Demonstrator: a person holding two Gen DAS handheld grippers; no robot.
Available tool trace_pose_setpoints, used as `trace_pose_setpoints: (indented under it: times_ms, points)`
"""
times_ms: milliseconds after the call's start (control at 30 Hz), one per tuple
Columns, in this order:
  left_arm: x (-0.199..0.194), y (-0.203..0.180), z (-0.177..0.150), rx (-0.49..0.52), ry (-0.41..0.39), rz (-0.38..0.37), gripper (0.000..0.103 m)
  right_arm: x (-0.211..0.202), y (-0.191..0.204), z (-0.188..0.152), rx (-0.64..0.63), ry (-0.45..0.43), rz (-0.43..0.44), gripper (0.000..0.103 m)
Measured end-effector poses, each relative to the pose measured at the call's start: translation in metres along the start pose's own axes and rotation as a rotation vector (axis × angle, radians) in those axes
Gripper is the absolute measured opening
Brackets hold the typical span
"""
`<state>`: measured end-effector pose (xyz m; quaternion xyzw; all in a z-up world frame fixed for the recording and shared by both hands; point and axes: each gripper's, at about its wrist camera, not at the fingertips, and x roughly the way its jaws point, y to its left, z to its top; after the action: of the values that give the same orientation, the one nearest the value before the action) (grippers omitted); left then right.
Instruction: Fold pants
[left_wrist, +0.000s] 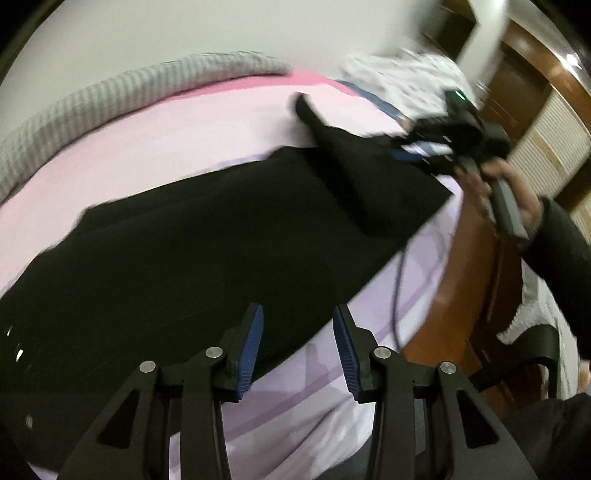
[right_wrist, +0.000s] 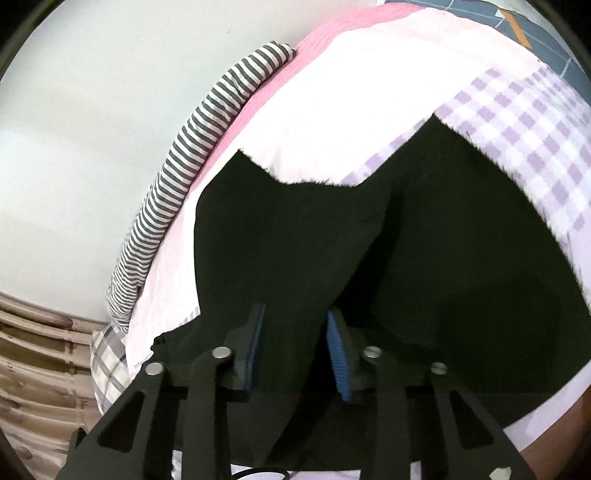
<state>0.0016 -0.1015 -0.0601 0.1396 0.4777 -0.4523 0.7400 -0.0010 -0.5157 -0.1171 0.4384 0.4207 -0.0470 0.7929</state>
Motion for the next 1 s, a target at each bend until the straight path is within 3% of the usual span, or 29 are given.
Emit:
trace_pose_setpoints:
  times_ms: [333, 467, 533, 600, 800, 1000]
  points:
    - [0.053, -0.053, 0.020, 0.188, 0.076, 0.003, 0.041, 0.007, -0.012, 0.034, 0.001, -0.003, 0.000, 0.027]
    - [0.067, -0.056, 0.021, 0.205, 0.090, 0.008, 0.041, 0.009, -0.014, 0.042, 0.003, 0.000, -0.017, 0.009]
    - [0.071, -0.057, 0.024, 0.206, 0.081, 0.010, 0.040, 0.005, -0.012, 0.043, -0.010, -0.007, -0.012, 0.006]
    - [0.076, -0.060, 0.027, 0.208, 0.071, 0.006, 0.033, -0.001, -0.008, 0.043, -0.028, -0.028, -0.025, 0.005]
    - [0.081, -0.065, 0.033, 0.211, 0.054, -0.008, 0.029, -0.039, -0.008, 0.036, -0.007, -0.107, 0.013, 0.005]
    - [0.084, -0.065, 0.037, 0.204, 0.044, -0.017, 0.015, -0.091, -0.023, 0.005, -0.009, -0.185, -0.022, 0.004]
